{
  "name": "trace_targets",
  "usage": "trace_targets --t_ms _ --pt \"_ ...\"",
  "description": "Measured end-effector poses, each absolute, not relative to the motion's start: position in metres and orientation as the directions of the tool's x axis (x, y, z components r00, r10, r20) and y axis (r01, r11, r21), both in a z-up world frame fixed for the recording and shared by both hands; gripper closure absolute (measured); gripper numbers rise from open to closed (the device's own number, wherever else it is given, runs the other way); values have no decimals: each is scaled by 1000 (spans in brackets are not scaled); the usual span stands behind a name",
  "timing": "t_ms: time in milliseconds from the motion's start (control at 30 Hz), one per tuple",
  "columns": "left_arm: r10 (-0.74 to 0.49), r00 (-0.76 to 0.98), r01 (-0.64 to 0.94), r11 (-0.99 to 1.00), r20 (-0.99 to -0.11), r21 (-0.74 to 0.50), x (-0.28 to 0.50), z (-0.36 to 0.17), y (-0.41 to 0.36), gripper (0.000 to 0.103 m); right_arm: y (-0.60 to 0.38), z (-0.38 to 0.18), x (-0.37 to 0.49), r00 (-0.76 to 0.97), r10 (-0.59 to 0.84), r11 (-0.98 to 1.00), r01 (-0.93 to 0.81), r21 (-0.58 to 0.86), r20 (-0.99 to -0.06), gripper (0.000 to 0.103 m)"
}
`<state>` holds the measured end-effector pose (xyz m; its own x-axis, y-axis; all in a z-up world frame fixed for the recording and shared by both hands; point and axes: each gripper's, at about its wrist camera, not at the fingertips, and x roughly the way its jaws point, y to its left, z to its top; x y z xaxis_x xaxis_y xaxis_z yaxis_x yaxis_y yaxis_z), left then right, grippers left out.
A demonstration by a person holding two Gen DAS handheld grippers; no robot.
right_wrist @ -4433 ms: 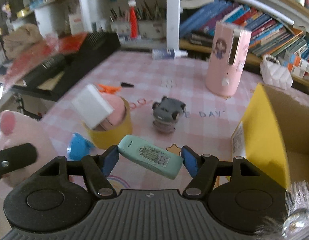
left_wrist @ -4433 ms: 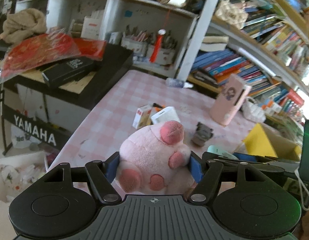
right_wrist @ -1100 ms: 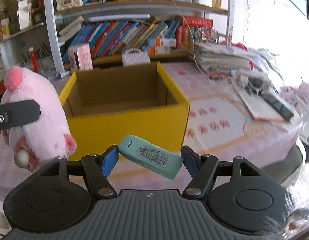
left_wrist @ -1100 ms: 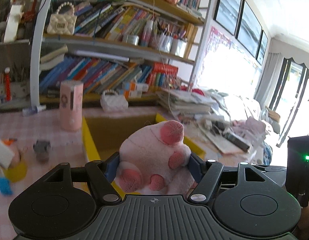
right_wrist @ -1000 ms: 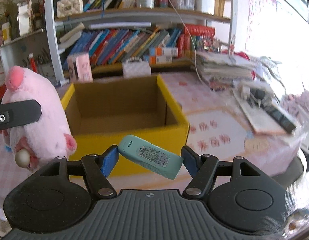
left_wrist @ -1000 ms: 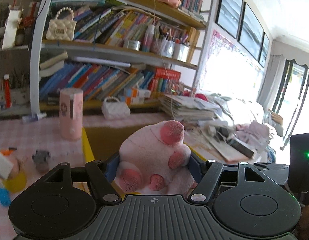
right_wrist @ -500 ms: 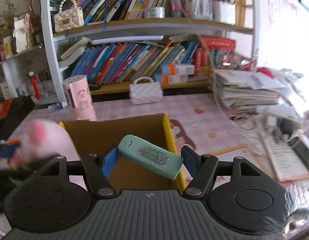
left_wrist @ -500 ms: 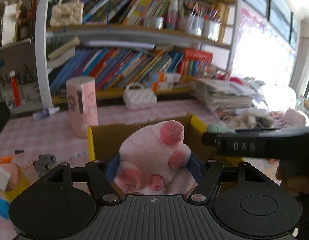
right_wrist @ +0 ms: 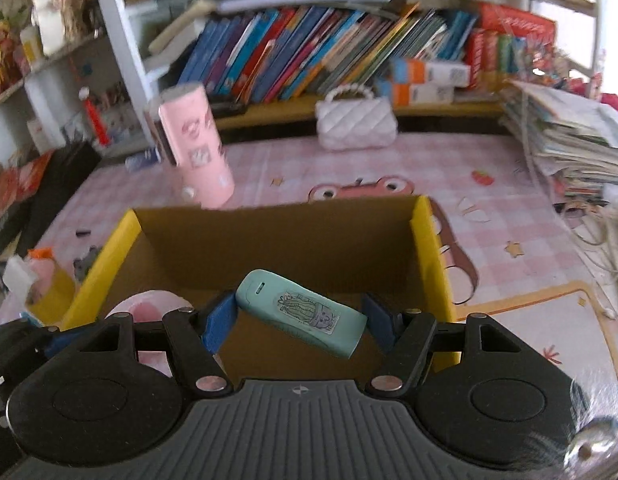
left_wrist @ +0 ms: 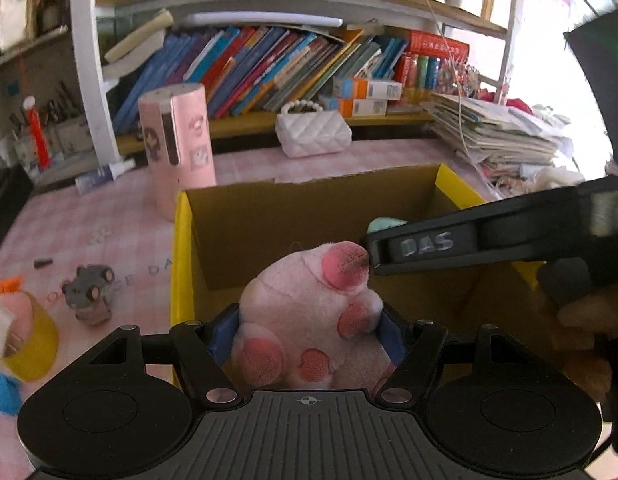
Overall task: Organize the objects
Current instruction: 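Open both grippers to drop the pig and eraser into the yellow box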
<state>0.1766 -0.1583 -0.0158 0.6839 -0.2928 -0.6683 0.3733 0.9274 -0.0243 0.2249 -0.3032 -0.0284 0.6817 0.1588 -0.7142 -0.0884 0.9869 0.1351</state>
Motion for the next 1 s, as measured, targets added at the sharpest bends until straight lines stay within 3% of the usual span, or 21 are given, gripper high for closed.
trace_targets --t_ms 133,467,733,1000 --pt "-286 680 385 923 -675 -3 177 -17 -163 32 -295 -36 238 649 151 988 -129 88 -746 37" --pt "-293 671 407 913 -681 8 178 -20 -169 32 -294 -51 257 526 187 981 -139 132 -830 37" --pt "-311 684 407 913 -659 -8 175 -17 -167 28 -292 -48 253 550 170 983 -147 106 -818 36" --pt "-313 742 410 911 -593 32 156 -4 -161 18 -287 -34 234 652 140 985 -166 39 -745 23"
